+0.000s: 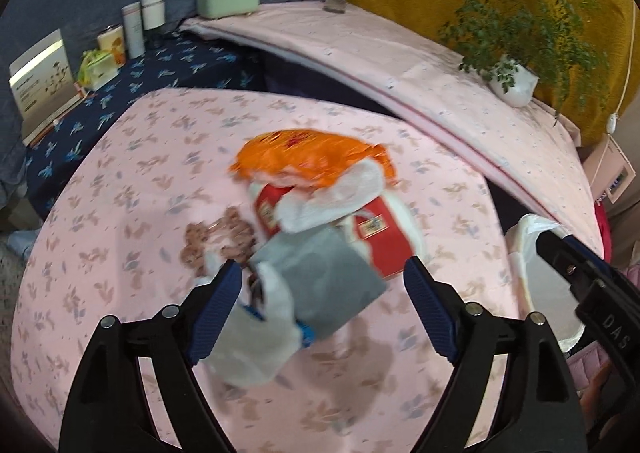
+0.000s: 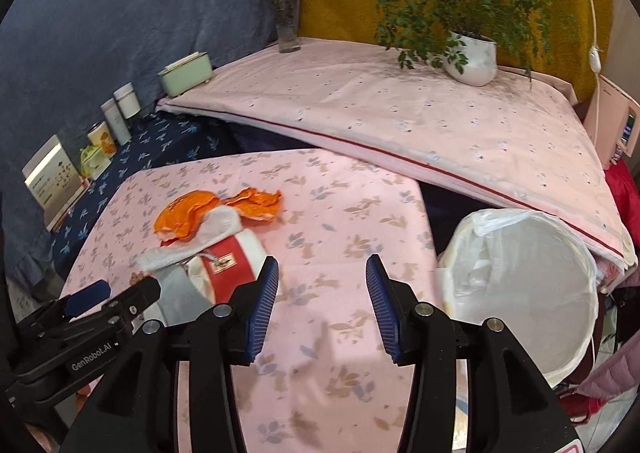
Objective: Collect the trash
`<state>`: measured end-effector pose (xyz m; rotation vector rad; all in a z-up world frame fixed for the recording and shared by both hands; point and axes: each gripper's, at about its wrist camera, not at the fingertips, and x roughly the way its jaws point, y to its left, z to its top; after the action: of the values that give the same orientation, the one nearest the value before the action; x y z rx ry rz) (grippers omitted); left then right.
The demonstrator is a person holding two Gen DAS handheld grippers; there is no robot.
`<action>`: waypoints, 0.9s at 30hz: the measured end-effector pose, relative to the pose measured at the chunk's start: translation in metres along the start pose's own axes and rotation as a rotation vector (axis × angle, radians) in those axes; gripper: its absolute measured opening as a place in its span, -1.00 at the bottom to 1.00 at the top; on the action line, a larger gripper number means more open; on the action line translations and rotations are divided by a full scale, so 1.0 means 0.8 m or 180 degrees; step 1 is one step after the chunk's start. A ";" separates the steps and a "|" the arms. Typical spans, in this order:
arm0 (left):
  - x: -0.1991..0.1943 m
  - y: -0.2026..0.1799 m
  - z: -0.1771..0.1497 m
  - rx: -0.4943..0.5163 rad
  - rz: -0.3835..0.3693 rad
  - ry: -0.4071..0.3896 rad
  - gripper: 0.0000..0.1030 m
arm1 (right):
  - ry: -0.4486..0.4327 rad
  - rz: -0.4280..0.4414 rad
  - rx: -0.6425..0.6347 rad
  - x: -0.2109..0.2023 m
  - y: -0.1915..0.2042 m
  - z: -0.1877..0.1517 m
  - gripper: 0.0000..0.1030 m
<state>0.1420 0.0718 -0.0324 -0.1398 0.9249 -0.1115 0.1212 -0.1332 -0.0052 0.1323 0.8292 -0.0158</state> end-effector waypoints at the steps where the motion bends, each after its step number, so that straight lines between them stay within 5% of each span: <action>1: 0.001 0.009 -0.005 -0.0020 0.0017 0.0025 0.61 | 0.0015 0.0021 -0.0021 0.002 0.006 -0.002 -0.06; 9: 0.014 0.063 -0.050 -0.0128 0.0125 0.0267 0.63 | 0.0157 0.0150 -0.0152 0.020 0.051 -0.028 0.02; 17: 0.031 0.077 -0.072 -0.0172 -0.0010 0.0406 0.58 | 0.0333 0.0263 -0.0191 0.040 0.081 -0.053 0.02; 23: 0.039 0.080 -0.073 -0.0189 -0.0188 0.0481 -0.04 | 0.0425 0.0284 -0.0223 0.052 0.093 -0.065 0.02; 25: 0.036 0.079 -0.072 -0.0151 -0.0241 0.0477 -0.56 | 0.0459 0.0289 -0.0220 0.057 0.096 -0.067 0.02; 27: 0.032 0.081 -0.071 -0.0157 -0.0308 0.0479 -0.72 | 0.0494 0.0301 -0.0212 0.062 0.097 -0.069 0.02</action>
<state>0.1145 0.1275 -0.0974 -0.2242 1.0716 -0.1909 0.1194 -0.0474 -0.0699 0.1107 0.9767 0.1123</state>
